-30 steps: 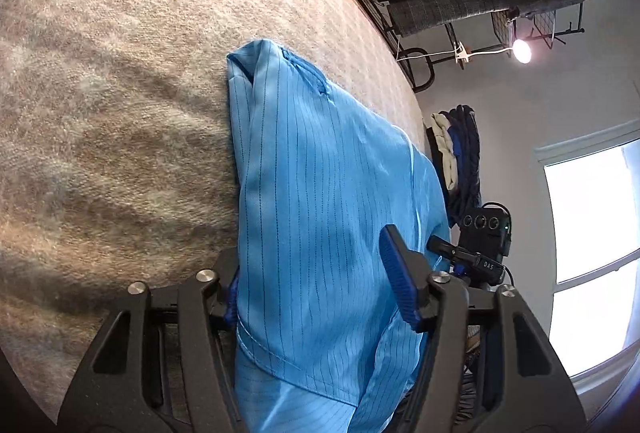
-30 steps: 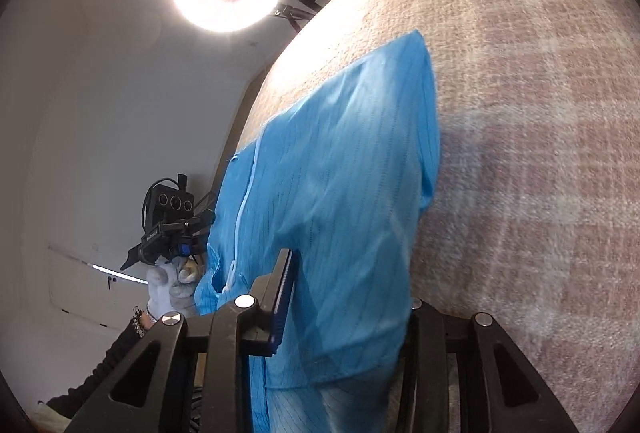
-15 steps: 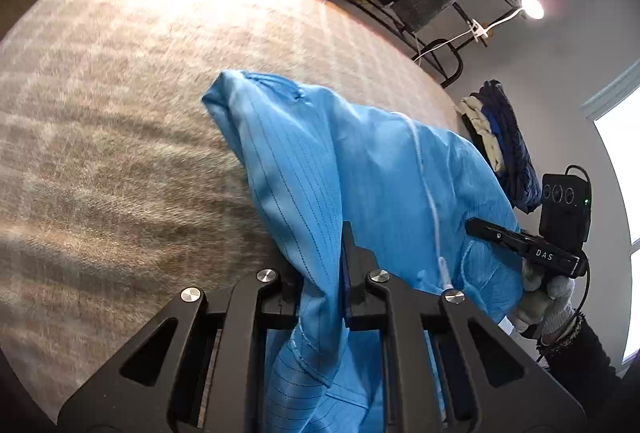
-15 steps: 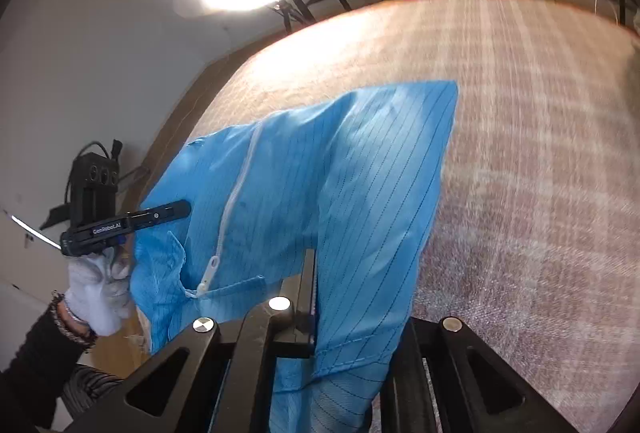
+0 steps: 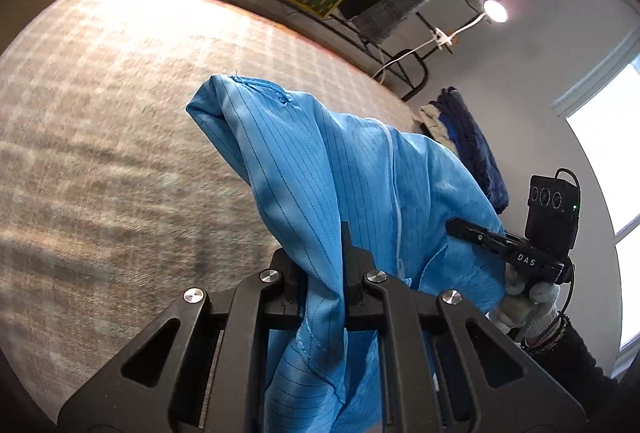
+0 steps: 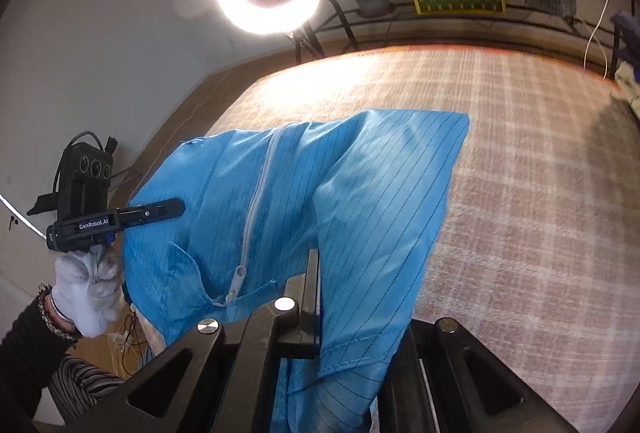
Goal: Fold large clothes
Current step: 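Grasp the folded coat edge with both tools and lift it, then carry the lifted coat with both tools toward the dark clothes stack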
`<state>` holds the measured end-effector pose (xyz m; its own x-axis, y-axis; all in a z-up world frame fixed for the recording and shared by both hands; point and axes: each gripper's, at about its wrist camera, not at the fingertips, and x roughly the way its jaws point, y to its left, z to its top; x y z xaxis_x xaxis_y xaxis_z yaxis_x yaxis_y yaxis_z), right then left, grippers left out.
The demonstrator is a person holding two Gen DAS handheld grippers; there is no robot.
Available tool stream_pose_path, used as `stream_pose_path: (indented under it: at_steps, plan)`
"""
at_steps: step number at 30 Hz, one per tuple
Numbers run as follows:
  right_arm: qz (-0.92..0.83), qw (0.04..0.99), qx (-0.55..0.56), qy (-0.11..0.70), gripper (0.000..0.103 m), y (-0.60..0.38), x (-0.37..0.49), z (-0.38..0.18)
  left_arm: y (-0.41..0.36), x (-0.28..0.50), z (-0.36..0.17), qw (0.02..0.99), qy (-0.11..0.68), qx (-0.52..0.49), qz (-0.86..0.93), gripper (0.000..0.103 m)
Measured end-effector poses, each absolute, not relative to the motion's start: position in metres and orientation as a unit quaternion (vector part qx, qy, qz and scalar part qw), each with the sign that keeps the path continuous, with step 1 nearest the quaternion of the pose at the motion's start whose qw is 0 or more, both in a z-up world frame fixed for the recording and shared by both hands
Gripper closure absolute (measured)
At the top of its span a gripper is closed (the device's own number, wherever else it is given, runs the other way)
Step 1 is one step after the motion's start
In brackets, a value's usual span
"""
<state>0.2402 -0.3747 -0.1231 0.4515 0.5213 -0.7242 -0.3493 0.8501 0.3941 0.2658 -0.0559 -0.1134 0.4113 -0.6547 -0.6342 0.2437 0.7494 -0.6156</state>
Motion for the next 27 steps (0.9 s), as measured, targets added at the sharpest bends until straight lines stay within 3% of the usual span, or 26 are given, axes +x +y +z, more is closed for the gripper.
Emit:
stream_pose_path:
  at_steps: [15, 27]
  plan:
    - [0.221, 0.869, 0.102, 0.43, 0.101, -0.418, 0.212, -0.1, -0.121, 0.273, -0.072, 0.814, 0.445, -0.207, -0.311, 0.095]
    - [0.169, 0.891, 0.097, 0.409, 0.101, -0.521, 0.188, -0.062, -0.247, 0.299, -0.041, 0.795, 0.435, -0.179, -0.382, 0.095]
